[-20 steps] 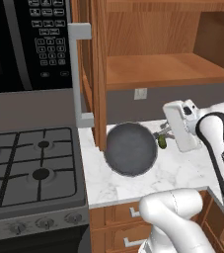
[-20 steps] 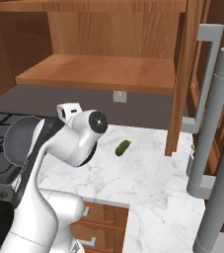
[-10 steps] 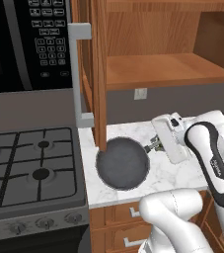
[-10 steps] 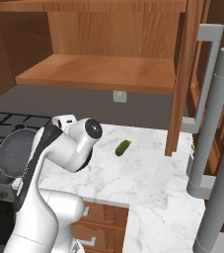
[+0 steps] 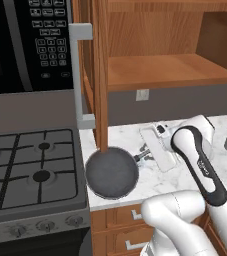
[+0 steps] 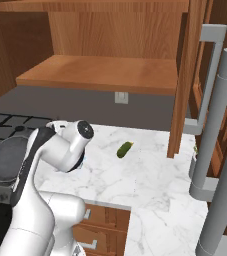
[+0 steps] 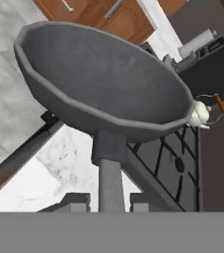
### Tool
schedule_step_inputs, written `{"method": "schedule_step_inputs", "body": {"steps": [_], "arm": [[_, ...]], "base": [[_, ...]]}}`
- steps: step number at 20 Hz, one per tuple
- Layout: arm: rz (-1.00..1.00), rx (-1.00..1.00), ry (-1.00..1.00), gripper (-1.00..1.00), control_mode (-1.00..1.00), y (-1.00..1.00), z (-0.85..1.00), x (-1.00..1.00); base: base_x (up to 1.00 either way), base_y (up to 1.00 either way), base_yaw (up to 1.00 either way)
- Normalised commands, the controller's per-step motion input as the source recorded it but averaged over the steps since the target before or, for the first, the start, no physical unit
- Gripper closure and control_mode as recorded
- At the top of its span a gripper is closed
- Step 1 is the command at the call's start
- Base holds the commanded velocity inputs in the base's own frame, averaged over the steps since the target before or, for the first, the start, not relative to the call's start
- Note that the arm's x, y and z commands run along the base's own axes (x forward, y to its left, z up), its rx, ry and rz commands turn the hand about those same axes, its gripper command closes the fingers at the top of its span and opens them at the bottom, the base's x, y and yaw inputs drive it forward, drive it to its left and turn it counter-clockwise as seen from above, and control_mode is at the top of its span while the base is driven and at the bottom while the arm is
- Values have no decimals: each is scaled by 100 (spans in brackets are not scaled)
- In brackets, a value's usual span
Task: Pick the pan from the cabinet and place it on the stove. Then turn on the stove burner for the pan.
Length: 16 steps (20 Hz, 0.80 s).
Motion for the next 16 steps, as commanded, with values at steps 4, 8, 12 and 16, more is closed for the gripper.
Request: {"method": "schedule_step_inputs", "body": {"steps": [4, 8, 12, 16], "arm": [[0, 2, 13, 100, -100, 39, -21, 14], [0, 1, 13, 100, -100, 39, -22, 17], [0, 3, 11, 100, -100, 36, -20, 21], [0, 3, 8, 100, -100, 31, -16, 22]], "base": [[0, 0, 0], [0, 0, 0], [0, 0, 0], [0, 0, 0]]}}
